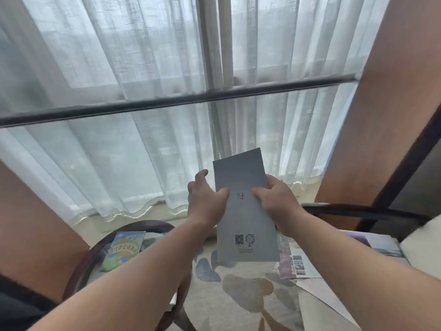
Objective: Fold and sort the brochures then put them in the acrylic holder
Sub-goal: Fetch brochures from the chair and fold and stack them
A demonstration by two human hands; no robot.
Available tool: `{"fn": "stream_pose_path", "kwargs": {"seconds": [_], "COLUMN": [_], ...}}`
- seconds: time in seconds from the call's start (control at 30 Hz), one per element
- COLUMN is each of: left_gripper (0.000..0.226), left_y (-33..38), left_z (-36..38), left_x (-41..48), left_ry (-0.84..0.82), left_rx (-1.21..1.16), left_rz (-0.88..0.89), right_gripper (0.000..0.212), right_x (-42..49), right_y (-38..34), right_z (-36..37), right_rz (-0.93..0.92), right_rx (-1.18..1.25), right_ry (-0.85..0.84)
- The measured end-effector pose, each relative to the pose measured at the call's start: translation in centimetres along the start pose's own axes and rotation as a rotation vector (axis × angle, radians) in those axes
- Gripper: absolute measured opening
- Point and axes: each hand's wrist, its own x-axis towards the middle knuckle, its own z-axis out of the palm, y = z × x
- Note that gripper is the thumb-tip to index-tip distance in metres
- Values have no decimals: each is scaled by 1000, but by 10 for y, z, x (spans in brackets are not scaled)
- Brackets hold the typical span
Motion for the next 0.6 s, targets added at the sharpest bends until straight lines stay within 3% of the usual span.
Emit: {"fn": "stream_pose_path", "kwargs": {"seconds": [0.07, 0.17, 0.23, 0.3, 0.37, 0.47, 0.53, 0.6], "left_gripper": [63, 59, 39, 21, 22, 23, 22, 19], "left_y": [-12, -27, -42, -62, -84, -117, -137, -159], "left_z": [-10, -27, -46, -71, -98, -135, -156, -176], "left_x": [3, 12, 27, 47, 67, 96, 113, 130], "left_ry": [-18, -212, -122, 12, 25, -108, -189, -218], "left_rx": [-34, -281, -328, -380, -472, -570, -587, -632], "left_rz": [13, -117, -139, -184, -245, -286, -316, -350], "right_gripper": [28, 34, 40, 41, 54, 66, 58, 36], "right_x": [0, 0, 6, 17, 31, 53, 67, 82], "right_y": [2, 1, 2, 7, 14, 25, 34, 45], "right_z": [27, 78, 109, 133, 154, 189, 212, 233], "right_rz": [-61, -167, -171, -180, -150, 5, 112, 174], "right_rx": [-142, -306, -298, -351, -398, -376, -359, -426], "right_ry": [-24, -224, -386, -445, -348, -160, -131, -79]}}
